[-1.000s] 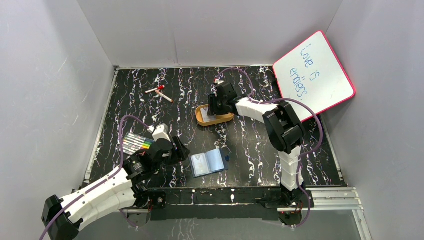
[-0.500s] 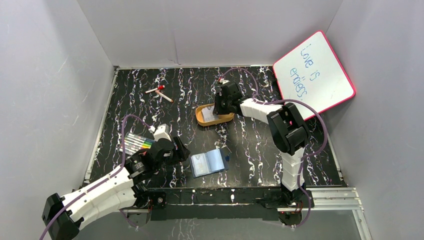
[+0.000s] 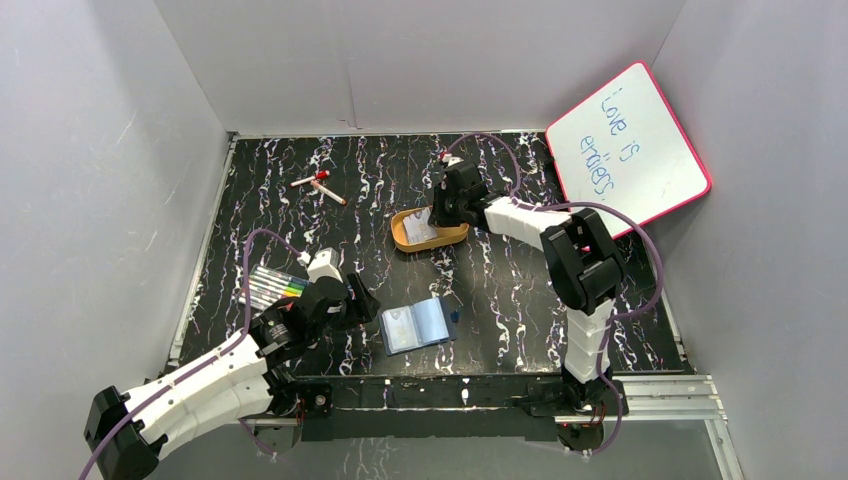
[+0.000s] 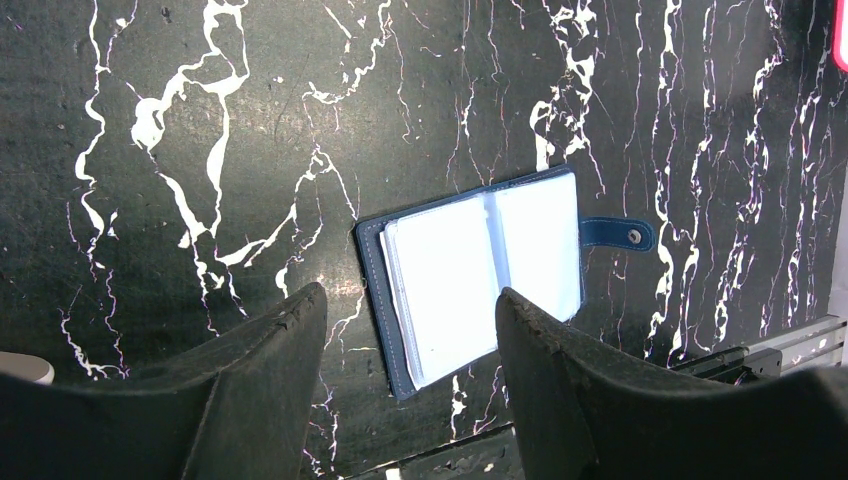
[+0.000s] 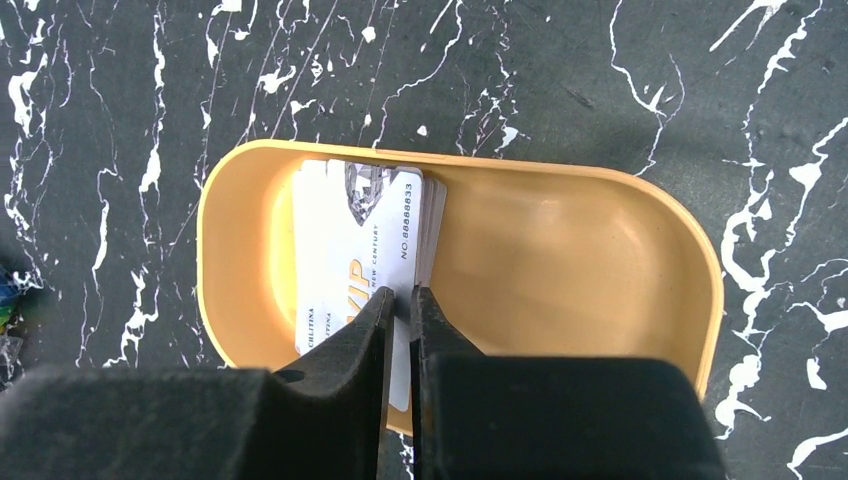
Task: Put the credit cards into the card holder
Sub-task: Pick up the credit card from the storage box.
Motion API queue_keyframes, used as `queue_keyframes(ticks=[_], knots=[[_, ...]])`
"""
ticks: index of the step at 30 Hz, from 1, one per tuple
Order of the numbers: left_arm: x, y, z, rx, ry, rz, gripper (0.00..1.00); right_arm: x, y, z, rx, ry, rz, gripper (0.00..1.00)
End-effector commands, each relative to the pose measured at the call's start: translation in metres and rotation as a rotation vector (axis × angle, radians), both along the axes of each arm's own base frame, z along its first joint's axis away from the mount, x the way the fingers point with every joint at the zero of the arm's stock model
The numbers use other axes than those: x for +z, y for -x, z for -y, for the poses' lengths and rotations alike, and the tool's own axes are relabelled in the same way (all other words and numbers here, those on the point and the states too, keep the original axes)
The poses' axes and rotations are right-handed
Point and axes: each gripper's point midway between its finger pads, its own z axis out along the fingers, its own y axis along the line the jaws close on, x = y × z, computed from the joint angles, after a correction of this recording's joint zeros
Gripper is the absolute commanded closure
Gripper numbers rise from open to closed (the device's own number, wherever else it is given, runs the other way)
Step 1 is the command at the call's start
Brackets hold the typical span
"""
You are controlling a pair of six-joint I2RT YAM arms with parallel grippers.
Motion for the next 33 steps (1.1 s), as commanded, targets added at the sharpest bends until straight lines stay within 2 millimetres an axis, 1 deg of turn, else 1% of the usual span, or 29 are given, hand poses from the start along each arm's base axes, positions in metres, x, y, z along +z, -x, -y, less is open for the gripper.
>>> queue_keyframes(ticks=[1, 6, 14, 19, 22, 25, 27, 29, 31, 32, 33], knots=[[0.013, -0.007, -0.001, 0.021, 0.008, 0.041, 0.40, 0.024, 0.002, 0.001, 0.007, -0.030, 0.038, 0.93], [0.014, -0.007, -0.001, 0.020, 0.013, 0.041, 0.40, 0.031, 0.005, 0.001, 0.009, -0.050, 0.037, 1.00], [0.019, -0.007, 0.001, 0.021, 0.029, 0.045, 0.40, 0.055, 0.016, -0.009, 0.033, -0.156, 0.035, 1.00], [0.022, -0.009, 0.001, 0.023, 0.029, 0.055, 0.40, 0.068, 0.019, -0.015, 0.029, -0.204, 0.021, 1.00], [0.025, -0.010, 0.000, 0.026, 0.024, 0.063, 0.40, 0.077, 0.020, -0.015, 0.015, -0.230, 0.016, 1.00], [0.032, -0.014, -0.003, 0.043, 0.013, 0.081, 0.40, 0.090, 0.023, -0.011, -0.009, -0.245, 0.018, 1.00], [0.037, -0.017, -0.009, 0.075, -0.003, 0.092, 0.40, 0.100, 0.026, -0.005, -0.038, -0.275, 0.014, 1.00], [0.045, -0.021, -0.015, 0.112, -0.011, 0.111, 0.40, 0.117, 0.032, 0.001, -0.067, -0.329, 0.014, 1.00], [0.055, -0.024, -0.020, 0.148, -0.006, 0.134, 0.40, 0.133, 0.042, 0.006, -0.092, -0.392, -0.006, 1.00], [0.061, -0.026, -0.022, 0.161, 0.006, 0.148, 0.40, 0.147, 0.045, 0.005, -0.099, -0.440, 0.005, 1.00], [0.067, -0.028, -0.021, 0.171, 0.022, 0.161, 0.40, 0.155, 0.051, 0.006, -0.101, -0.473, 0.000, 1.00]])
